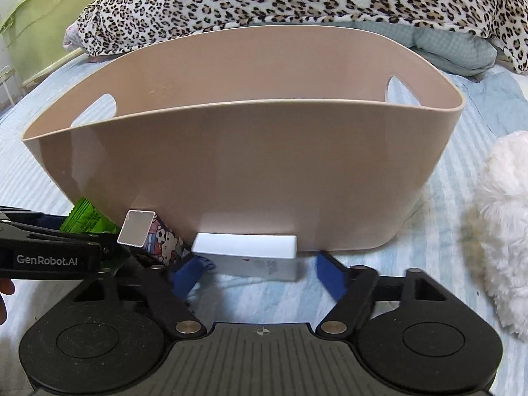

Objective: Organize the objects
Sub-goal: 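Grasp the green snack packet with the left gripper while the right grasps the white box, then carry both items over the basket and release them inside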

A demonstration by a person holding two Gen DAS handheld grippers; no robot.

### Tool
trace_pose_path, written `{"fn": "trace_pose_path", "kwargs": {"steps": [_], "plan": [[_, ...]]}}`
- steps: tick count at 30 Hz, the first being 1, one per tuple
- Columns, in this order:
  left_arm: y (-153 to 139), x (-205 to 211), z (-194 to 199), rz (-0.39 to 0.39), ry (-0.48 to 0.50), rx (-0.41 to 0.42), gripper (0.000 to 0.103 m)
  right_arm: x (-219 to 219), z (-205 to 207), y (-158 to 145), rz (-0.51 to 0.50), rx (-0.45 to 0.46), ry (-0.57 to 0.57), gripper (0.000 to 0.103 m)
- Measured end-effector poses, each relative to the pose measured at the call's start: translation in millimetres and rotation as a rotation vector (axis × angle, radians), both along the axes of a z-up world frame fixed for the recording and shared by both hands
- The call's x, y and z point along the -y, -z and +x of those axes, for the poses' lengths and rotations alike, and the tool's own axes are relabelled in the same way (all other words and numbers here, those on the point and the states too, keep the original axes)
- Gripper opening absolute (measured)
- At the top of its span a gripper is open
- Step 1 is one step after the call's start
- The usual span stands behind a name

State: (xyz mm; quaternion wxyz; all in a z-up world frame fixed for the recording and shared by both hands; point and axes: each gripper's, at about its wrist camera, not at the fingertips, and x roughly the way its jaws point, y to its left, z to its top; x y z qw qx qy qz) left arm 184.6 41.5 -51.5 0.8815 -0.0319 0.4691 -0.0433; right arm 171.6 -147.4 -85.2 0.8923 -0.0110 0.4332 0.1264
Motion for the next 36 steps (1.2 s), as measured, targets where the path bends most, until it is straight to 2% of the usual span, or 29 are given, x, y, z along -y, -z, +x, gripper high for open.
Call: {"fn": "trace_pose_path", "kwargs": {"steps": [1,3,5,15,24,28,36], "plan": [[0,1,-1,0.007,0.001,0.0,0.052,0,-1,0,0.005,-0.002,-0.005,0.061],[1,0,-4,0.007,0.003,-0.004,0.03,-1,-4,-2,0.006,0.001,-0.007,0.058],[2,-4,-8,-0.015,0.006,-0.002,0.026,-1,-9,-3,0.002,0.007,-0.013,0.058],[-8,-6,-26,-0.018,0.035,0.018,0.024,0,-25,-29,-0.009,0.023,-0.015,0.058],[-48,-4,-57,0.003,0.061,0.114,0.024,12,-52,-60,-0.003,0.07,0.01,0.057],[-67,-1,-67,0.004,0.069,0.153,0.024,18,-66,-80,-0.024,0.128,0.017,0.057],[-113,-1,-74,0.008,0.064,0.252,0.024,35,-72,-129,0.025,0.218,0.057,0.058]]}}
